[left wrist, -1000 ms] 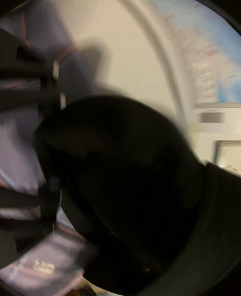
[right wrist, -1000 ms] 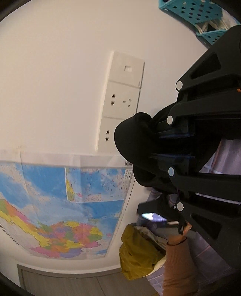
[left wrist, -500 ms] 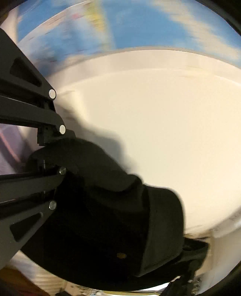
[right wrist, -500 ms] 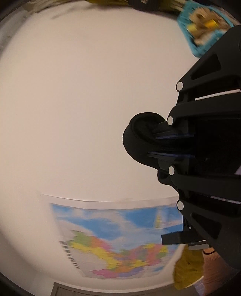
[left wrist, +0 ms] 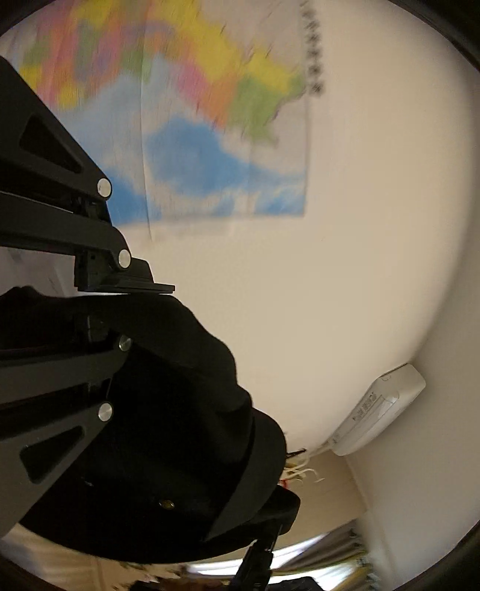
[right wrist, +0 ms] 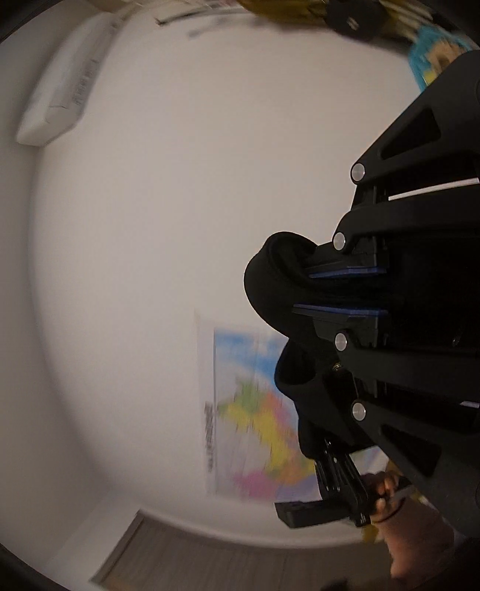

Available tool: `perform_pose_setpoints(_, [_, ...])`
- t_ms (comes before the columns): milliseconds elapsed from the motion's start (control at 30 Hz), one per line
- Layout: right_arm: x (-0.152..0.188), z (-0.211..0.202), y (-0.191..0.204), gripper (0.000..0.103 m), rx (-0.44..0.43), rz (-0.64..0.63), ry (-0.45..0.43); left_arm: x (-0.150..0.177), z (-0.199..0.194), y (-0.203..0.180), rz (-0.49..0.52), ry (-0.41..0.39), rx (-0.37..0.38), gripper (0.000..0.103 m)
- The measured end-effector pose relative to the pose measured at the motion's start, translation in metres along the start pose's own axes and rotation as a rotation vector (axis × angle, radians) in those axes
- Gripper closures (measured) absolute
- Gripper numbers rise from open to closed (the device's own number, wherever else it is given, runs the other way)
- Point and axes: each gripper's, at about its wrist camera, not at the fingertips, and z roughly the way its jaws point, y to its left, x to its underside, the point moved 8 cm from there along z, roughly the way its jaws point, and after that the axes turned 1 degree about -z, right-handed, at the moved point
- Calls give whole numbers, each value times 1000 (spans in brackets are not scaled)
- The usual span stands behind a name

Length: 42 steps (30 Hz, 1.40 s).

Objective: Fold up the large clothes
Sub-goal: 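Lift the black shirt high with both grippers and shake it out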

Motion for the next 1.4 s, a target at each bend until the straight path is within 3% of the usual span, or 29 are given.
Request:
perform_pose_setpoints(233, [24, -33, 75, 91, -223, 45, 49, -16, -137, 24, 59, 98, -101, 98])
perform_pose_setpoints(333, [34, -33, 95, 91, -302, 67, 59, -12, -167, 26, 91, 142, -152, 98])
perform_pose_setpoints(433, [60, -6, 101, 91, -372, 115, 119, 13, -162, 39, 111, 222, -209, 98])
perform_pose_setpoints(500, [92, 29, 100, 91, -393, 156, 211, 53, -140, 58, 54, 341, -227, 98])
perform_pose_setpoints(567, [133, 71, 103, 91, -401, 185, 300, 115, -107, 87, 1, 484, -269, 98])
perform_pose_setpoints(667, [214, 133, 107, 91, -406, 252, 468, 205, -78, 117, -67, 642, -315, 99])
perform_pose_setpoints(767, [313, 188, 118, 91, -387, 249, 666, 326, -55, 147, -176, 820, -373, 99])
perform_pose_setpoints(867, [425, 219, 129, 94, -361, 253, 890, 413, -42, 155, -244, 969, -373, 100])
perform_pose_setpoints(1000, [488, 238, 127, 101, -339, 323, 989, 447, -29, 162, -259, 1005, -353, 100])
perform_pose_setpoints(1167, [466, 262, 107, 100, -318, 352, 920, 438, -13, 183, -277, 1007, -313, 95])
perform_pose_setpoints(1200, [466, 267, 100, 90, -288, 350, 927, 443, -11, 186, -253, 1045, -320, 90])
perform_pose_setpoints(1233, [468, 267, 94, 61, -284, 370, 939, 446, -8, 187, -237, 1065, -327, 82])
perform_pose_setpoints(1300, [482, 271, 83, 31, -248, 422, 985, 446, -4, 186, -219, 1075, -287, 66])
perform_pose_setpoints(1400, [506, 271, 71, 34, -253, 497, 1053, 418, -5, 183, -180, 979, -241, 49])
